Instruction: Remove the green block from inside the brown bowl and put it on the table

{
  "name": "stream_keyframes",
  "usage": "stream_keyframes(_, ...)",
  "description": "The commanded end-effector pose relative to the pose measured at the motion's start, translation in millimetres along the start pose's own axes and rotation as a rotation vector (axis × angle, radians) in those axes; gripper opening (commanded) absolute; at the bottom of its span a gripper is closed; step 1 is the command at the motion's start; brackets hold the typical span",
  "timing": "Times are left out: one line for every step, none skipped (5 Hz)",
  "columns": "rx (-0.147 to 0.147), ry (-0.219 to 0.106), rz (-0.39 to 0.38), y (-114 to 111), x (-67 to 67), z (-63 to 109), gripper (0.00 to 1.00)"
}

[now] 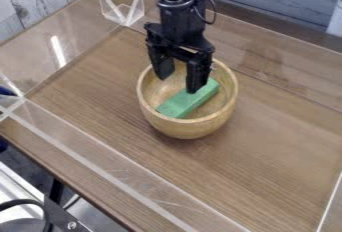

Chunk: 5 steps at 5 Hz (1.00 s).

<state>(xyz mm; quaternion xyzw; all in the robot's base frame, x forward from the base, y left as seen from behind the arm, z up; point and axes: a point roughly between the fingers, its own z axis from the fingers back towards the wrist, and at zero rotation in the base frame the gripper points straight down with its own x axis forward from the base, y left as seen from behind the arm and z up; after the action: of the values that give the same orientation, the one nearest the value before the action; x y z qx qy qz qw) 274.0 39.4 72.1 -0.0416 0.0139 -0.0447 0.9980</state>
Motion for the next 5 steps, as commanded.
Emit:
stream_keyframes(0.022,-0.059,-0.008,0.3,9.3,12.6,1.0)
stream_keyframes(0.024,-0.054,-0.007,-0.1,10.0,8.6,1.0)
stream_keyframes(0.025,-0.049,-0.008,-1.1,10.0,5.9,1.0)
stream_keyframes(0.026,-0.044,-0.009,-2.5,9.4,4.3,1.0)
stream_keyframes(0.027,-0.041,-0.011,-3.9,8.9,3.4,1.0)
